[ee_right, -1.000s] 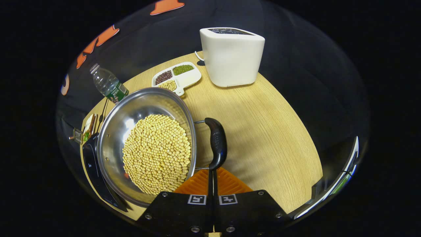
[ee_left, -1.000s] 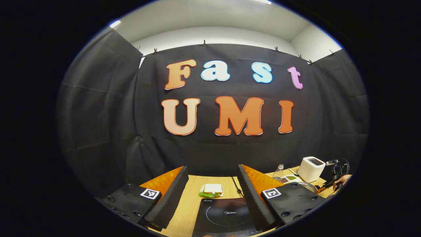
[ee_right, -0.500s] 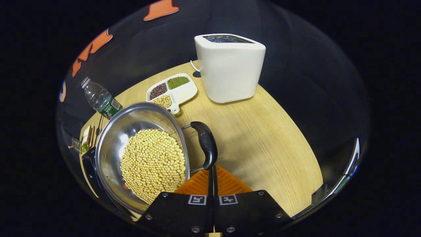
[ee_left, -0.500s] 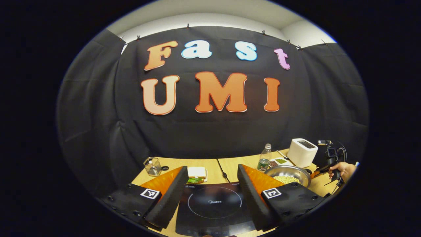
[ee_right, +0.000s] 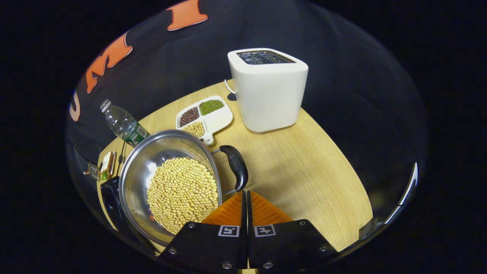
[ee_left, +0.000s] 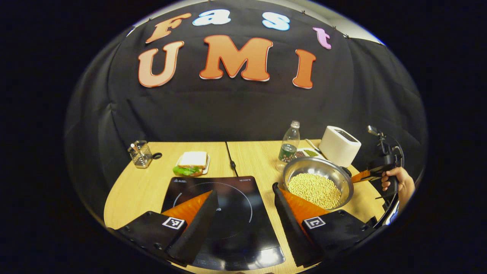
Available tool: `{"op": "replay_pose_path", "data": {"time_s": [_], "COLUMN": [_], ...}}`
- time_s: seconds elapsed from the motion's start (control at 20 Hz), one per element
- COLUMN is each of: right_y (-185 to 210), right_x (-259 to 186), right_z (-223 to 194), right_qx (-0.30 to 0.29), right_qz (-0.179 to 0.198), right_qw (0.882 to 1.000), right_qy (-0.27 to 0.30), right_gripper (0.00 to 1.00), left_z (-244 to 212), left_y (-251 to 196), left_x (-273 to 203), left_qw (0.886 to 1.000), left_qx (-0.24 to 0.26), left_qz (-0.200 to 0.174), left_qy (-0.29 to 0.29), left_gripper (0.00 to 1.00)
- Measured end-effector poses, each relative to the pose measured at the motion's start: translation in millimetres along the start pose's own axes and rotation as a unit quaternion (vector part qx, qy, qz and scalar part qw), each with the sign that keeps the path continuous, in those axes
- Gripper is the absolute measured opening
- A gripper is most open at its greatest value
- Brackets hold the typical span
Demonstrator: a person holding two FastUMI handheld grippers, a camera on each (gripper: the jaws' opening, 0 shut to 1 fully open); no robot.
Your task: First push the handle of the pot to place it horizontally, then grasp the pot with both hands and set it on the induction cooktop.
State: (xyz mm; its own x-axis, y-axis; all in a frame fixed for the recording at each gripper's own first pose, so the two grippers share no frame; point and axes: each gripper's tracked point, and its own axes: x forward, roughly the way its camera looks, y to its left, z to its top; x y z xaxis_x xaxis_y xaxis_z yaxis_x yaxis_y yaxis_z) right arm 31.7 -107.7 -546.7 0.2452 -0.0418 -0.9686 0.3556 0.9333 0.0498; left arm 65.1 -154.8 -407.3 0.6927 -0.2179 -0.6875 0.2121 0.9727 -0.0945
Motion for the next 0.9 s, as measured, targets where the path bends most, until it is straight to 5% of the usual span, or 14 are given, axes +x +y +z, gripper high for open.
{"op": "replay_pose_path", "data": {"time_s": [0.15,0.4,0.7,0.9], "right_y": [9.8,28.6,24.7,20.0], "right_x": [-20.5,-31.0,-16.1,0.8], "right_z": [16.0,14.1,12.4,15.8], "right_qx": [0.002,-0.038,-0.086,-0.091], "right_qz": [0.02,0.046,0.021,0.011], "right_qw": [0.999,0.997,0.995,0.995], "right_qy": [-0.027,-0.039,-0.046,-0.041], "right_gripper": [0.06,0.31,0.64,0.76], "left_z": [-20.7,-44.7,-59.8,-64.4], "left_y": [-23.2,-53.4,-87.3,-89.2], "left_x": [27.8,71.4,111.2,141.2], "left_qw": [0.999,0.995,0.99,0.99], "left_qx": [-0.018,-0.01,-0.011,-0.007], "left_qz": [-0.021,-0.036,-0.056,-0.032], "left_qy": [0.044,0.097,0.131,0.14], "left_gripper": [0.97,0.97,0.96,0.96]}}
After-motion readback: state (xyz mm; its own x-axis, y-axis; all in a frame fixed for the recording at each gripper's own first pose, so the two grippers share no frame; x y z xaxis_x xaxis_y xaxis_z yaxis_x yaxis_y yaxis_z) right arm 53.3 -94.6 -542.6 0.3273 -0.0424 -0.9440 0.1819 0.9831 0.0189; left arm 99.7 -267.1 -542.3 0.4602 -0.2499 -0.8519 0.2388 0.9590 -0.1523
